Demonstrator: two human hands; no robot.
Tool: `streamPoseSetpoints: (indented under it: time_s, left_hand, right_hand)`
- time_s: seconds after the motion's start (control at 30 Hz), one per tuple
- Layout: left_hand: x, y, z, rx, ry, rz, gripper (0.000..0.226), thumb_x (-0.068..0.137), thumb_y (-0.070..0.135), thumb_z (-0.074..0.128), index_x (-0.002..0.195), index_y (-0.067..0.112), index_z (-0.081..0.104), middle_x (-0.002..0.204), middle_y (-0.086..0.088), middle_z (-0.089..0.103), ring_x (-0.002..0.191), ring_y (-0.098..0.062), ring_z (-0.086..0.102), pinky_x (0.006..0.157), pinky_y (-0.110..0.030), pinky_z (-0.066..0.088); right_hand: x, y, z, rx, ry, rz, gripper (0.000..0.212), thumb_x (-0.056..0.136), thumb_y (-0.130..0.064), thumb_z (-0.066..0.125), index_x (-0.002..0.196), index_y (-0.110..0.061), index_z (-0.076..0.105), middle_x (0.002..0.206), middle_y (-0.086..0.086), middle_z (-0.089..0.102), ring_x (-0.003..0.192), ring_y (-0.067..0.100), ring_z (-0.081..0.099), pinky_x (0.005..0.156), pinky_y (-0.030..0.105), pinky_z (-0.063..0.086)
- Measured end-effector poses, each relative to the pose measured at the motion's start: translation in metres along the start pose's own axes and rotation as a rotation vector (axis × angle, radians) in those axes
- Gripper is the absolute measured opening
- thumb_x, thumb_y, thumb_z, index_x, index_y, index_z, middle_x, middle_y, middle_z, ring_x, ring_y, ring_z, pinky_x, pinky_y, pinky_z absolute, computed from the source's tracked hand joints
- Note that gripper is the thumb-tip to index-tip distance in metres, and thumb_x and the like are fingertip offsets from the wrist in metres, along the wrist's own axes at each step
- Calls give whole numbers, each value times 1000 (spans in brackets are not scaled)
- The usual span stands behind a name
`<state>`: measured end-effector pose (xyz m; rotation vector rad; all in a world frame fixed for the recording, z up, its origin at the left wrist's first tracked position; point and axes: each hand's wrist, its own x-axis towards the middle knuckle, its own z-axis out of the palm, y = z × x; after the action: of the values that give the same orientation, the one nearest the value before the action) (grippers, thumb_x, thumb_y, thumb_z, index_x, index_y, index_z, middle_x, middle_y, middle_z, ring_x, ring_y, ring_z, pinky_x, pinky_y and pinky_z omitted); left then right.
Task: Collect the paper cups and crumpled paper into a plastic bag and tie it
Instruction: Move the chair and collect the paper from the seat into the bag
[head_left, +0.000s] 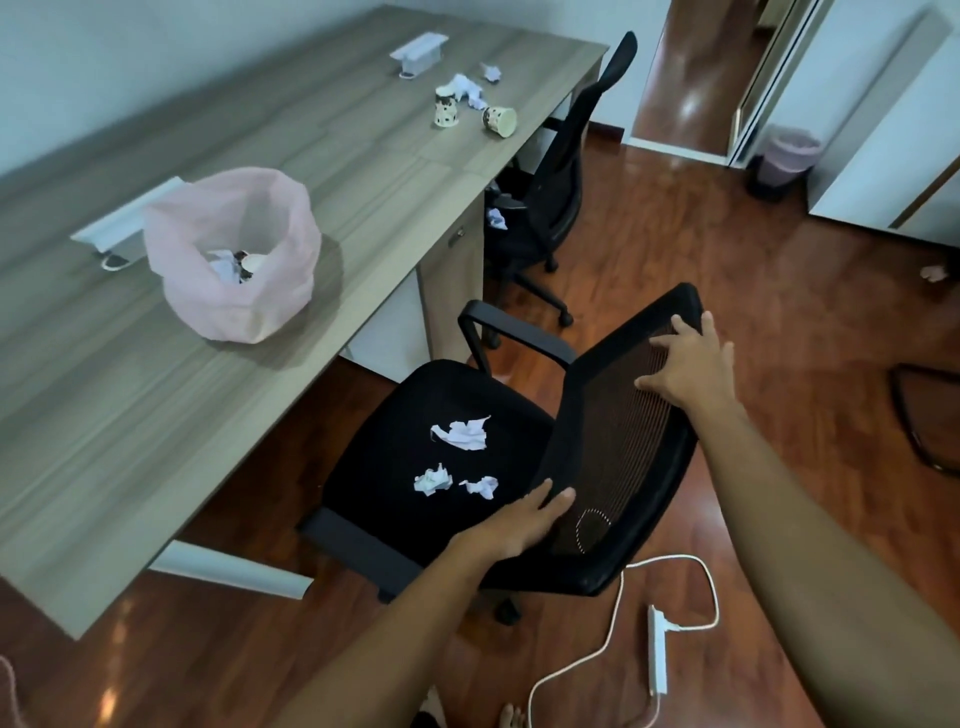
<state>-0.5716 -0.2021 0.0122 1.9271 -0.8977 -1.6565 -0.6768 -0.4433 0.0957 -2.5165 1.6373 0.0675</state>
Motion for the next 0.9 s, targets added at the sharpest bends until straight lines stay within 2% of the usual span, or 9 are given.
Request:
streamPoseSetpoints:
  time_s: [0.07,0.2,0.3,0.4,0.5,0.6,0.67,0.8,0.9]
  left_hand:
    - [-3,-4,-13,5,69,8,84,87,77,37,156,33,18,161,1,25,146,-20,26,120,-34,18]
    - [-12,-8,-50,64,225,4,75,92,69,38,153,27,29,154,-1,38,142,-22,34,117,-35,24]
    - [-22,-6,-92,70,360,36,62,97,57,41,146,19,42,135,-2,54,126,-19,49,106,-30,33]
    - [-25,-16,-144,107,515,17,65,96,56,45,148,16,39,147,-7,47,133,-24,46,108,-33,37]
    - [-20,-29,-197,146,691,-4,61,94,54,50,142,17,46,141,-6,52,127,-24,52,103,-35,42]
    - [-21,-35,-257,64,957,-15,45,91,53,55,118,17,60,109,-3,64,105,-23,61,79,-30,42]
    - [-28,-38,-306,-112,1155,-70,49,89,59,52,104,13,61,93,-4,63,96,-29,63,73,-32,37]
    - [-41,-54,-403,-372,1519,-189,68,97,61,35,119,0,52,125,-25,57,114,-40,55,85,-42,39]
    - [-38,-65,-465,-424,1661,-170,36,99,54,36,95,21,47,127,-24,54,116,-34,53,87,-40,37]
  right_hand:
    - [-2,-15,-2,23,41,-8,62,75,-49,76,131,-30,59,157,0,30,150,26,3,114,66,5]
    - [-5,-82,0,147,49,-200,51,79,-54,70,123,-29,64,154,-1,36,150,25,7,114,64,-1]
    - [-2,-139,7,268,-9,-296,49,82,-49,68,124,-25,65,152,0,40,150,23,10,117,58,6]
    - [4,-187,30,316,-111,-323,49,83,-47,66,123,-21,64,147,1,47,148,23,18,117,53,20]
    - [11,-222,64,369,-214,-268,47,79,-49,66,117,-23,66,131,4,60,131,24,46,106,45,41]
    - [19,-250,100,378,-352,-214,51,80,-49,66,124,-23,63,129,0,61,120,21,56,100,42,47]
    - [26,-267,124,378,-432,-155,54,82,-49,65,128,-22,59,131,-1,60,120,22,56,99,40,47]
    - [33,-293,173,351,-565,43,60,82,-48,64,134,-19,53,132,3,57,121,26,54,97,38,47]
    - [41,-312,209,379,-593,151,59,81,-48,64,127,-14,54,125,7,60,114,29,58,94,39,49]
